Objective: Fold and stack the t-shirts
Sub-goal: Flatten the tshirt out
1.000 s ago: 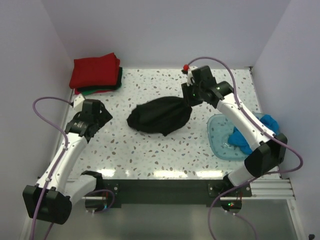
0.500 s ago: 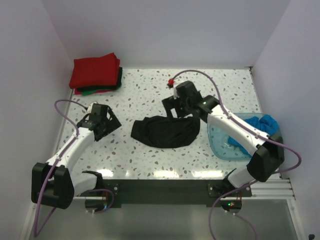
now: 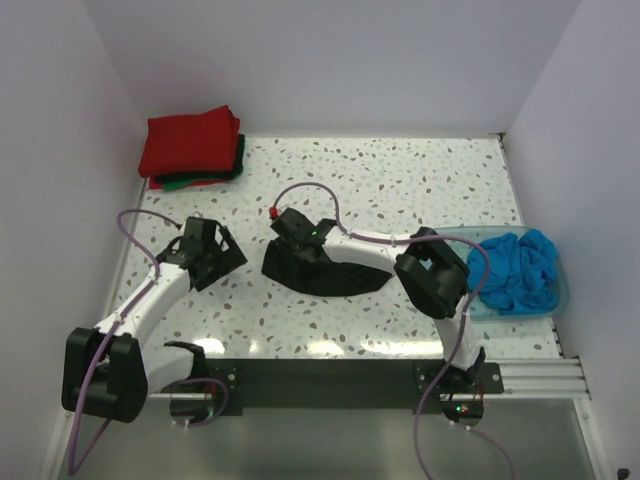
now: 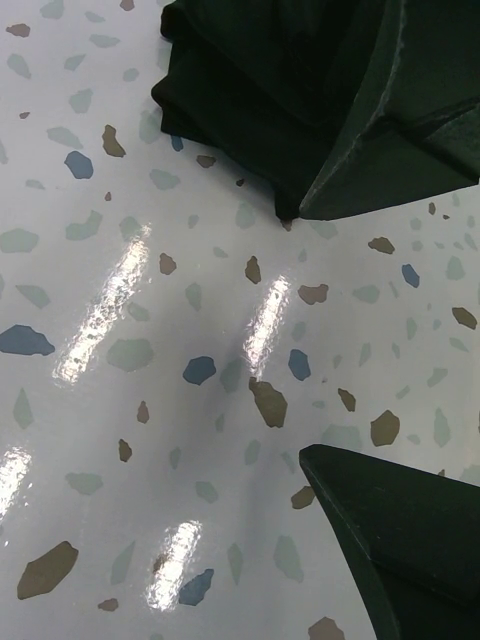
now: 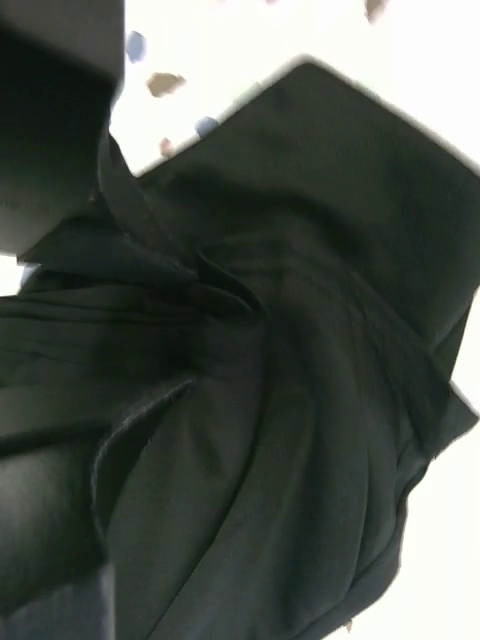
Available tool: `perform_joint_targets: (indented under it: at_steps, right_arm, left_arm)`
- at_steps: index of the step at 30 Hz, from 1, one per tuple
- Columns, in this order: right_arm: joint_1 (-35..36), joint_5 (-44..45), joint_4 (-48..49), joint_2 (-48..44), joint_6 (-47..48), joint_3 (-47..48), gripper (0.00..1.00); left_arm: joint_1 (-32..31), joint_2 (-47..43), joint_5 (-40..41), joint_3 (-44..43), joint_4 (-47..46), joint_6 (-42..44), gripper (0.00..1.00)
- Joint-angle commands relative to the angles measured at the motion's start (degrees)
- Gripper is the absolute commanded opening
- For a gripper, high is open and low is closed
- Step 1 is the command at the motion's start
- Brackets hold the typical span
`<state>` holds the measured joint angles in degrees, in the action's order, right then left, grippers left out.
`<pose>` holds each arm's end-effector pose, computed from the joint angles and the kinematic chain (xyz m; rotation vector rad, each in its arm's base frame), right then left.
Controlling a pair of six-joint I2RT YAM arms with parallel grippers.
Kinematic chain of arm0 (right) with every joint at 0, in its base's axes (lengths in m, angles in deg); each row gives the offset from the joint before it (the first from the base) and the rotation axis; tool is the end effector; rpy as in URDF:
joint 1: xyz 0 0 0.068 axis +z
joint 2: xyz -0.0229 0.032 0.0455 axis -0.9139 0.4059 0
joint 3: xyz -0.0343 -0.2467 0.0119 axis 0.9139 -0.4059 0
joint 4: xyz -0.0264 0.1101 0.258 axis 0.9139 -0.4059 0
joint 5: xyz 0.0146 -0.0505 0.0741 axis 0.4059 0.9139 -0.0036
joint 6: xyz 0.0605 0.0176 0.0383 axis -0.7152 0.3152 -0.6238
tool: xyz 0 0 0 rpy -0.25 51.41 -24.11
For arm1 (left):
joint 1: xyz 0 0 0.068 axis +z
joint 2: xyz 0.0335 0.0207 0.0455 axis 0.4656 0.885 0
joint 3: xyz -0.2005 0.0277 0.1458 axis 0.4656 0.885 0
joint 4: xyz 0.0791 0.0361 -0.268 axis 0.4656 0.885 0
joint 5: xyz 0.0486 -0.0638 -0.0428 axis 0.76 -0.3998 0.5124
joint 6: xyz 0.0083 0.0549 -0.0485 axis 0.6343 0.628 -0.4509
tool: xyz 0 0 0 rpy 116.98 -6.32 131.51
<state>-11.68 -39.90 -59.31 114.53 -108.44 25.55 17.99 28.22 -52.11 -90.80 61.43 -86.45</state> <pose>0.2778 0.3667 0.1265 -0.7232 2.4721 0.2225 0.2527 -0.0366 0.1411 -0.8078 2.4598 -0.2120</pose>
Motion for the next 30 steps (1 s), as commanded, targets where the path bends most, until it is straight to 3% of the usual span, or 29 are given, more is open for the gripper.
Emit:
perform_joint_targets:
  at_steps: [1,4,6,11,18,25,28,30]
  right_arm:
    - [-0.2,3.5,2.6,-0.3,-4.1,3.2,0.39]
    - [-0.2,4.3,4.0,-1.3,-4.6,1.7,0.22]
    - [-0.2,5.5,3.9,-3.3,-4.9,0.8,0.00]
    - [-0.2,7.5,3.7,-12.0,-4.9,-4.4,0.00]
    - [-0.3,15.2,-5.2,-32.9,-7.8,-17.9,0.00]
    - [-0.4,17.5,-11.6,-51.3,-14.6,-30.8,0.00]
    - [-0.6,17.5,-12.1,-56.2,-15.8,-33.1,0.00]
    - [-0.7,17.4,-12.2,-57.4,-16.0,-33.5,0.00]
  left_arm:
    - [0.4,-0.2,-0.9,0.3,-2.5,0.7,1.00]
    - [0.4,-0.2,-1.5,0.7,-3.0,0.7,1.00]
    - [0.4,0.1,-1.7,0.8,-3.7,0.6,1.00]
    - [0.3,2.1,-7.3,1.1,-8.6,0.7,1.00]
    - [-1.6,8.5,-12.4,-1.3,-14.7,0.0,1.00]
    - [-10.1,19.8,-6.4,-8.3,-15.4,-2.3,1.00]
    - [-11.0,25.1,-4.4,-10.8,-15.2,-2.5,0.87]
    - [-11.9,27.8,-3.6,-12.5,-14.9,-2.2,0.72]
